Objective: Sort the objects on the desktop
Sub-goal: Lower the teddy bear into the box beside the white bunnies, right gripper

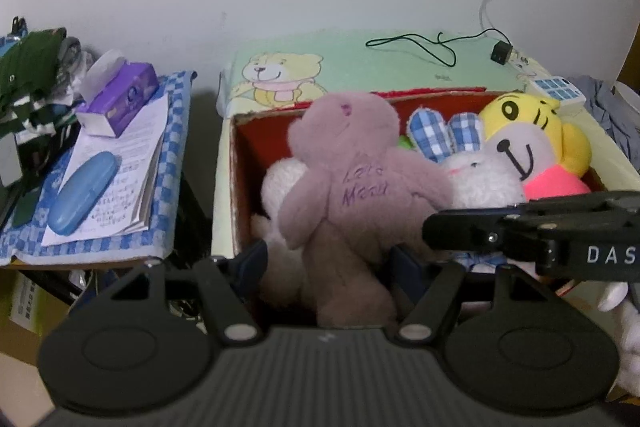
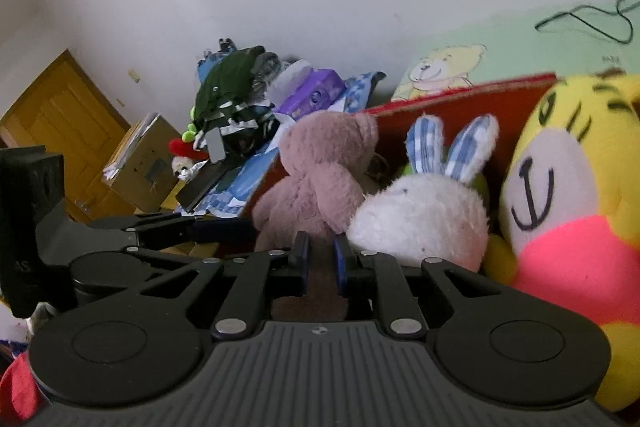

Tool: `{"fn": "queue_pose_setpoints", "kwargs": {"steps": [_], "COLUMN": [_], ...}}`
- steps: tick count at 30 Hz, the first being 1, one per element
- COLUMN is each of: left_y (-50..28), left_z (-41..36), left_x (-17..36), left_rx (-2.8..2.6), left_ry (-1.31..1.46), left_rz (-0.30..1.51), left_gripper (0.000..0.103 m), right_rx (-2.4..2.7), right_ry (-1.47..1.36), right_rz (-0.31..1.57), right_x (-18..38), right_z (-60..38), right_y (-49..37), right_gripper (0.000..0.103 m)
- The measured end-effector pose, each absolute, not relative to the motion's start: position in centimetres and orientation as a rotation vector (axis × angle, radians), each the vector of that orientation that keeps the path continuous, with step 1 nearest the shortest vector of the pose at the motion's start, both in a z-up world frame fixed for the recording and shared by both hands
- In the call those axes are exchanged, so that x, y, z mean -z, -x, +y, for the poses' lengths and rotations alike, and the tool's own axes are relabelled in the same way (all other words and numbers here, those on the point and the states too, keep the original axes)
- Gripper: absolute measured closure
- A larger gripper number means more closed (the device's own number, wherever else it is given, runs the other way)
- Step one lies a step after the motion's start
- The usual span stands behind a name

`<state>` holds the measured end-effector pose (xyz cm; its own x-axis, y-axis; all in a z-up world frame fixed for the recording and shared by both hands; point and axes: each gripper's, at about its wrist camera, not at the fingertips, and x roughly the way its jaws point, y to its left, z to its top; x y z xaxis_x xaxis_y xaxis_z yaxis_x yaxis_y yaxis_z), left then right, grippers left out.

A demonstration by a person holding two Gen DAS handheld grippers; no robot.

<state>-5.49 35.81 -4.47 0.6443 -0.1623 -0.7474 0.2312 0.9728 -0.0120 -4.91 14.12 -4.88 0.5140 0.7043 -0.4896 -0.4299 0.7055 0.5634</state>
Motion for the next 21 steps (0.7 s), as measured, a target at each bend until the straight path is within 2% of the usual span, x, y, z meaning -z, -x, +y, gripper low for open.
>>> {"fn": "queue_pose_setpoints", "kwargs": {"steps": [2,21], "left_y": [5.6,4.2], "left_z": [35.6,34.0], "left_x": [4.5,5.5], "left_rx": [0.220,0.158], "left_ry": [-0.085,-0.104], "left_rz": [0.844,0.922], "left_gripper": [0.031,0.027], "right_rx": [-0.696,-0.643], "right_ry": [-0.418,-0.415], "right_rz": [0.762,0.731], "right_x": [5.1,5.3], "right_z": [13.7,13.0], "right_y": [5.0,5.7], "right_gripper": [0.091,0.092]}}
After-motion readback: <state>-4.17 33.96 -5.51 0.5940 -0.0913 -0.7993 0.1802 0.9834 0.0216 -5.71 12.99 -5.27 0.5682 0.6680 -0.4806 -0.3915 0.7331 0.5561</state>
